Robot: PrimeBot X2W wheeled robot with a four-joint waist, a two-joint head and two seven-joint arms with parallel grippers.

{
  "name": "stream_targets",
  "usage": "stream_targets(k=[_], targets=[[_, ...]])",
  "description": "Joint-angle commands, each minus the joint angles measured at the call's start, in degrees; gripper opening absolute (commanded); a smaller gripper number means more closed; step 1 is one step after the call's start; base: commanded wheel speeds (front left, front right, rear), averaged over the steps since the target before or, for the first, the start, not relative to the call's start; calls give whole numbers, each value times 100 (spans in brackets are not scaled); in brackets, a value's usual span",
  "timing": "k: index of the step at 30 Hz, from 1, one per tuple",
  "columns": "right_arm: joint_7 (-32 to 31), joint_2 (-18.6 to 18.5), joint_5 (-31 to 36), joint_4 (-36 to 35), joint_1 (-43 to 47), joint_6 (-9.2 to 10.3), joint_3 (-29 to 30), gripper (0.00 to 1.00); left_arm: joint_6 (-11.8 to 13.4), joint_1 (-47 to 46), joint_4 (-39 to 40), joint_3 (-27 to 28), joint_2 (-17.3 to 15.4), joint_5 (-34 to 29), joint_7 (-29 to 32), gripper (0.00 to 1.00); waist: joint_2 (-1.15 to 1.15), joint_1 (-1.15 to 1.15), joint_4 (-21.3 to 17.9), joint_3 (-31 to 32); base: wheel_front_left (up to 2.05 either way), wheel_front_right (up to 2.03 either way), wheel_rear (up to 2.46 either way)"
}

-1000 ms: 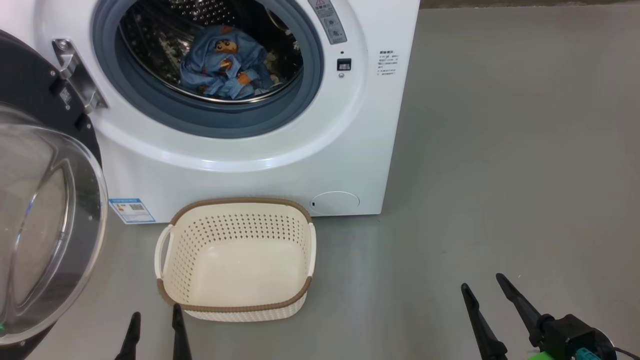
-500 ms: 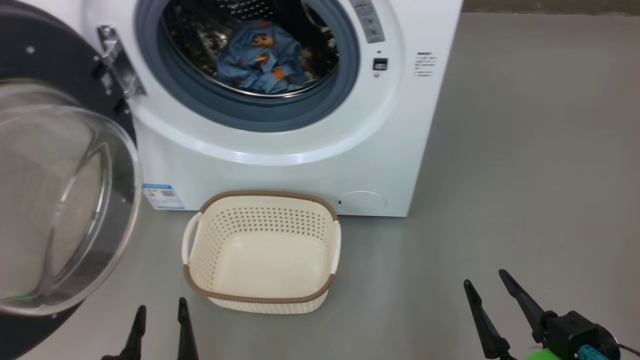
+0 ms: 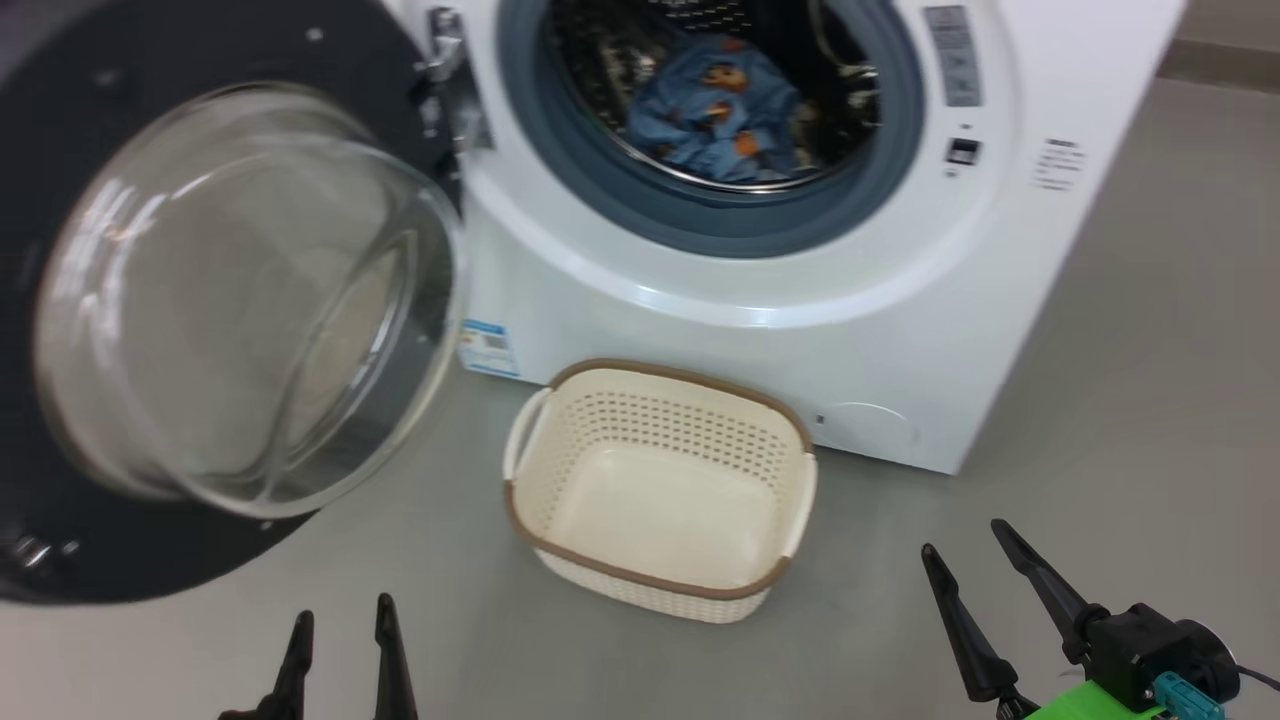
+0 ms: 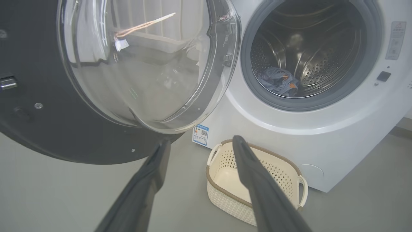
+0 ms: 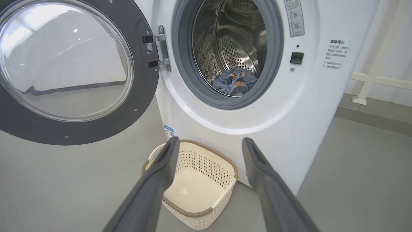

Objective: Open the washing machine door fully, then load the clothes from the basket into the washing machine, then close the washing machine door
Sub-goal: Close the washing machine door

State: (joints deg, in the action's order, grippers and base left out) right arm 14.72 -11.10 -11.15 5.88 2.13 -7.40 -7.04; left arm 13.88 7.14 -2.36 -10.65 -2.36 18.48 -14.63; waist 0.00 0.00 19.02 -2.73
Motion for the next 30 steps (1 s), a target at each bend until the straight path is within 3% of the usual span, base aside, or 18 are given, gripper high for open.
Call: stream_targets(k=[1, 7, 21, 30], targets=[[28, -89, -23, -159, -190, -9, -155, 100, 37, -99, 161, 162, -52, 38, -37, 100, 0, 0, 686, 85, 0, 0, 0], [28, -125, -19, -148, -279, -9, -315, 100, 94, -40, 263, 380, -52, 86, -37, 100, 0, 0, 1163, 50, 0, 0, 0], [28, -365, -243, 108, -1008, -9, -1136, 100, 433, 281, 856, 875, -52, 223, -37, 100, 0, 0, 1300, -232, 0, 0, 0], [28, -450, -326, 113, -1041, -9, -1187, 100, 556, 353, 948, 781, -52, 274, -37, 100, 0, 0, 1307, -253, -5, -5, -5]])
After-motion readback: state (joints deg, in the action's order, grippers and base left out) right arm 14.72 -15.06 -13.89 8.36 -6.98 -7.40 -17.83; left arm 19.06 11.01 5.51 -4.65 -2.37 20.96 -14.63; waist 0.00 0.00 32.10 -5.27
